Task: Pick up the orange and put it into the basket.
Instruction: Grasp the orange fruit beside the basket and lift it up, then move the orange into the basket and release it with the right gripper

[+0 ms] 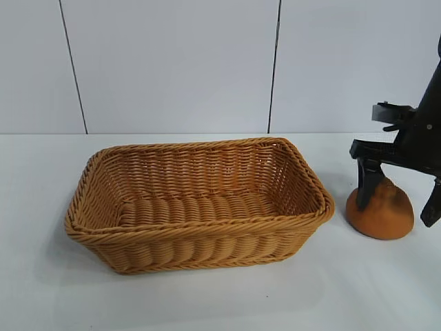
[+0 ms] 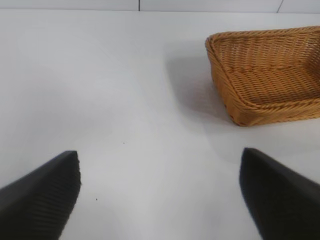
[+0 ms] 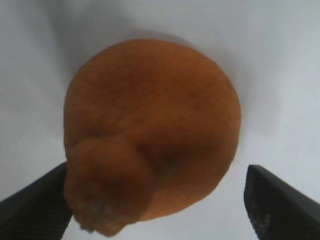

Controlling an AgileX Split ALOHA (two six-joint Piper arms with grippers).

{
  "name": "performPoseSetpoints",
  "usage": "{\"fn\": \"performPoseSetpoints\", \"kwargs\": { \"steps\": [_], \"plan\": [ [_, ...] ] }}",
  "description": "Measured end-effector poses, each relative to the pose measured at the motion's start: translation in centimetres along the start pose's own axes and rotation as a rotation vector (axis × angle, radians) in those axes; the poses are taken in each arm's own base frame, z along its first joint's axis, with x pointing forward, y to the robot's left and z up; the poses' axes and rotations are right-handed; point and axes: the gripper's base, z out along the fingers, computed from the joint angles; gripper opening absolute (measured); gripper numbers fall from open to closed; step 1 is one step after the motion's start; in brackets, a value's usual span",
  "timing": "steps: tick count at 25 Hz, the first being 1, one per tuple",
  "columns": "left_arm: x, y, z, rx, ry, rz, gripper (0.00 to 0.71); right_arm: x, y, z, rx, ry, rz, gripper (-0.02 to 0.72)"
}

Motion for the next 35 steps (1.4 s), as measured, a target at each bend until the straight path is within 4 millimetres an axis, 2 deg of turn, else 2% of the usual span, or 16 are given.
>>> {"fn": "performPoseSetpoints", "kwargs": {
  "steps": [2,4,7,8,9,12,14,21,25,31,35],
  "plan": [
    [0.0,0.0,0.0,0.0,0.0,0.0,0.615,0.0,0.0,0.0,0.0,-0.002,0.001,0.537],
    [0.0,0.0,0.0,0.0,0.0,0.0,0.615,0.0,0.0,0.0,0.0,-0.002,0.003,0.397],
    [0.0,0.0,0.0,0.0,0.0,0.0,0.615,0.0,0.0,0.0,0.0,0.002,0.003,0.114],
    [0.0,0.0,0.0,0.0,0.0,0.0,0.615,0.1,0.0,-0.1,0.0,0.005,-0.001,0.05],
    [0.0,0.0,0.0,0.0,0.0,0.0,0.615,0.1,0.0,-0.2,-0.001,0.004,-0.006,0.027],
    [0.0,0.0,0.0,0.0,0.0,0.0,0.615,0.2,0.2,-1.1,-0.003,-0.004,-0.027,0.031],
    [0.0,0.0,0.0,0.0,0.0,0.0,0.615,0.3,0.3,-2.5,-0.005,-0.035,-0.037,0.031],
    [0.0,0.0,0.0,0.0,0.0,0.0,0.615,1.8,1.4,-10.1,-0.04,-0.201,-0.054,0.031],
    [0.0,0.0,0.0,0.0,0.0,0.0,0.615,2.7,2.0,-13.1,-0.076,-0.279,-0.051,0.031],
    [0.0,0.0,0.0,0.0,0.0,0.0,0.615,3.5,3.4,-15.7,-0.205,-0.368,-0.021,0.031],
    [0.0,0.0,0.0,0.0,0.0,0.0,0.615,3.8,6.2,-15.8,-0.245,-0.397,-0.087,0.031]
  ]
}}
